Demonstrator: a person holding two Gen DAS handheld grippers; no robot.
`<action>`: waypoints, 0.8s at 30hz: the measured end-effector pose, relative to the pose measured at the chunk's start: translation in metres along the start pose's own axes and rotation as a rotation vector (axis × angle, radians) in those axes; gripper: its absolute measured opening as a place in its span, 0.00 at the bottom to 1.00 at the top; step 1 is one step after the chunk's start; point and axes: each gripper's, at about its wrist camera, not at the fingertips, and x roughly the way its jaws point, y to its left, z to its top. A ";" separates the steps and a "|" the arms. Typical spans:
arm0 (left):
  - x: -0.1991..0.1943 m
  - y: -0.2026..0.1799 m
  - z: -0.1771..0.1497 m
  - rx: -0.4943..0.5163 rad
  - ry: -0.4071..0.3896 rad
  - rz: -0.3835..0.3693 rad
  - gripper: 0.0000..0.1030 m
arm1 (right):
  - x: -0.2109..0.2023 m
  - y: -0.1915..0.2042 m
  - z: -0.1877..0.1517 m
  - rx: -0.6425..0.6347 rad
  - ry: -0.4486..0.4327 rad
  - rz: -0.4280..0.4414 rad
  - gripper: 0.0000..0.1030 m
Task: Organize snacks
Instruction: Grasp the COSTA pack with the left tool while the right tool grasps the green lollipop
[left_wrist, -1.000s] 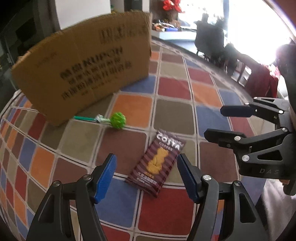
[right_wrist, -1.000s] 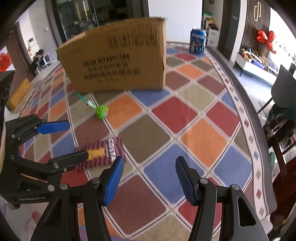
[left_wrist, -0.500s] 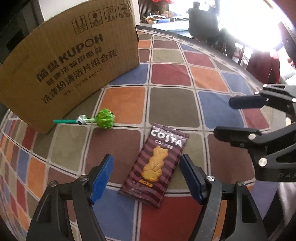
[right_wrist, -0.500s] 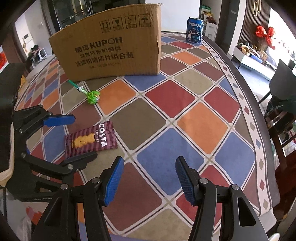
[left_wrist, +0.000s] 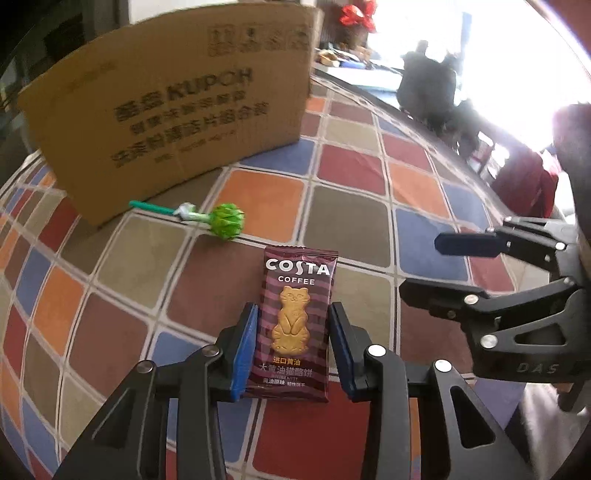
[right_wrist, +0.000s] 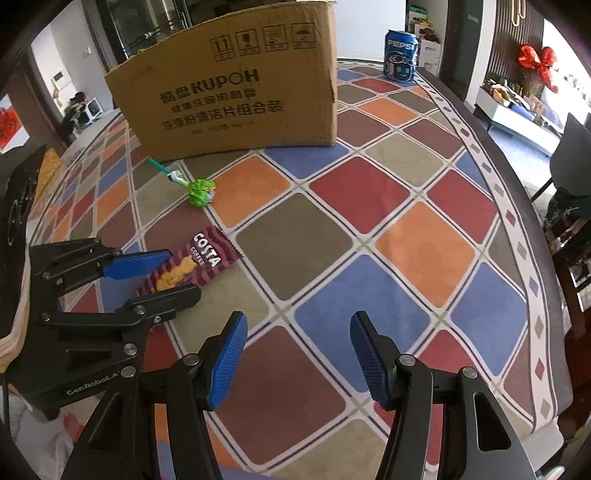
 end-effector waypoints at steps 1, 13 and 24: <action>-0.004 0.002 -0.001 -0.018 -0.013 0.006 0.37 | 0.000 0.001 0.000 -0.001 -0.002 0.004 0.57; -0.035 0.029 -0.011 -0.212 -0.076 0.100 0.37 | 0.001 0.020 0.020 -0.044 -0.058 0.079 0.57; -0.038 0.068 -0.014 -0.369 -0.076 0.204 0.37 | 0.016 0.052 0.057 -0.127 -0.101 0.135 0.57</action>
